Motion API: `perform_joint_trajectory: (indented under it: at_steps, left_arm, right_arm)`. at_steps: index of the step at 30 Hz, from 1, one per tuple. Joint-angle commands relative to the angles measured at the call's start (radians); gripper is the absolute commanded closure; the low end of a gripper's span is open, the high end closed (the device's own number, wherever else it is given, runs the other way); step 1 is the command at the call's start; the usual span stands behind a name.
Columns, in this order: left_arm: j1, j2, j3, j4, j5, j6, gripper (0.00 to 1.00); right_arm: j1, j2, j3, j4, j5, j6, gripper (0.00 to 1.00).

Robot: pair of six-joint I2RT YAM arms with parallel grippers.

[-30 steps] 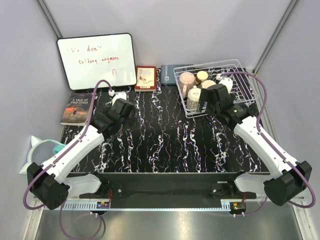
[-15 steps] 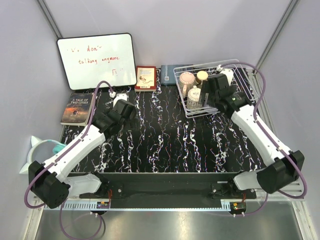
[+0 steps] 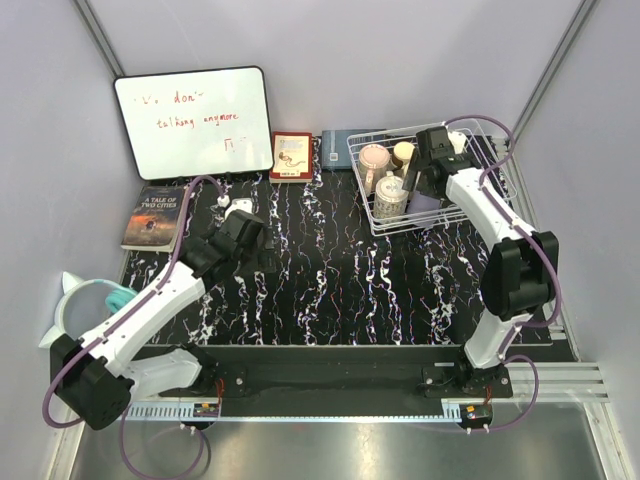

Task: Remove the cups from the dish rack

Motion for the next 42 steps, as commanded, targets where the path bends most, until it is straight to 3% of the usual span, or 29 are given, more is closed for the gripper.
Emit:
perform_joint_trajectory:
  at_steps: [1, 10, 24, 28, 31, 34, 39, 42]
  left_arm:
    - [-0.003, -0.025, -0.005, 0.032, 0.031, -0.002, 0.01]
    - [-0.003, 0.019, 0.018, 0.036, 0.028, 0.006, 0.01]
    - [-0.003, 0.076, 0.045, 0.041, 0.022, 0.021, 0.01]
    - [-0.002, 0.090, 0.052, 0.044, 0.023, 0.018, 0.01]
    - [-0.003, 0.096, 0.052, 0.047, 0.026, 0.014, 0.01]
    - [-0.002, 0.099, 0.045, 0.055, 0.029, 0.014, 0.01]
    - [-0.003, 0.113, 0.052, 0.061, 0.031, 0.012, 0.01]
    - [-0.002, 0.113, 0.065, 0.062, 0.028, 0.015, 0.01]
  right_arm:
    - [0.005, 0.024, 0.056, 0.053, -0.012, 0.014, 0.00]
    - [-0.002, 0.088, 0.111, 0.062, 0.042, -0.020, 0.00]
    - [-0.045, 0.173, 0.125, 0.067, -0.027, 0.026, 0.03]
    - [-0.047, 0.171, 0.114, 0.070, -0.047, 0.028, 0.23]
    - [-0.047, 0.161, 0.091, 0.078, -0.064, 0.028, 0.30]
    - [-0.047, 0.142, 0.060, 0.096, -0.069, 0.022, 0.47]
    - [-0.047, 0.109, 0.033, 0.104, -0.033, 0.017, 1.00]
    - [-0.047, 0.078, 0.026, 0.113, -0.015, 0.000, 1.00]
